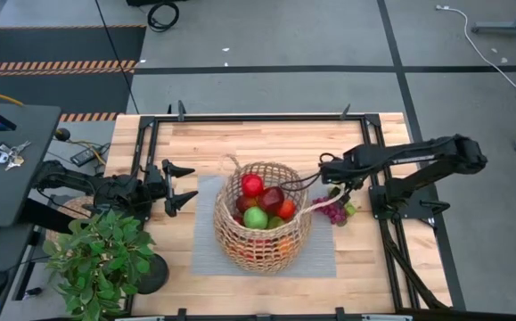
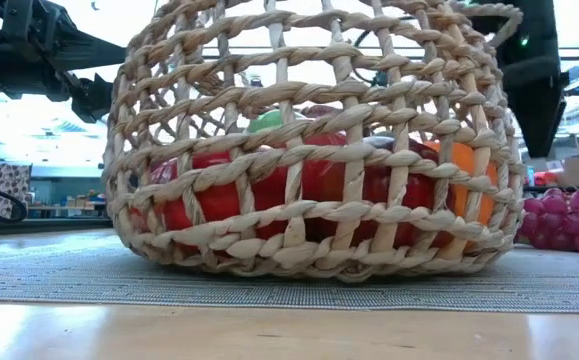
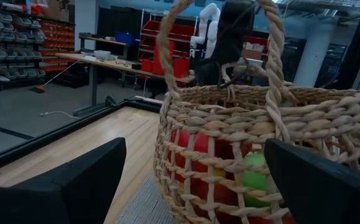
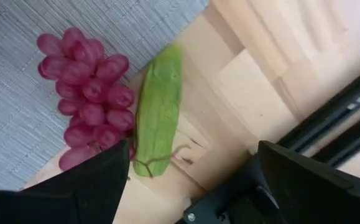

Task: Build produce basket
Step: Put the green cucumber into the brown basket

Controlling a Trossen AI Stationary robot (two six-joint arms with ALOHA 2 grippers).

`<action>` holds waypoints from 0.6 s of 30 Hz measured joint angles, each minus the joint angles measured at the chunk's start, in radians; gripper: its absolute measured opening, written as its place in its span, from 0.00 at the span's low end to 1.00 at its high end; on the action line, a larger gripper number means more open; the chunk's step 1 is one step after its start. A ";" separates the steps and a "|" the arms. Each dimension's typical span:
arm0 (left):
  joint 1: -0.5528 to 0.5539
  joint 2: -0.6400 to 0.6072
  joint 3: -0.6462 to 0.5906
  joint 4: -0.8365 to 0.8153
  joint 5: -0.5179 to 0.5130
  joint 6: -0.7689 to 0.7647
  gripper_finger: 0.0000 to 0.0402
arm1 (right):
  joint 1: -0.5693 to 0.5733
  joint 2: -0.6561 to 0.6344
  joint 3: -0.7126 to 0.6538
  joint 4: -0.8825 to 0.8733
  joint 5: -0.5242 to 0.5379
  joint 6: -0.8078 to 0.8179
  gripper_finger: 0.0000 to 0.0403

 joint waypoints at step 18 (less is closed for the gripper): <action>0.000 0.000 0.000 0.000 0.000 0.000 0.97 | 0.154 -0.227 -0.013 -0.135 -0.032 0.355 0.89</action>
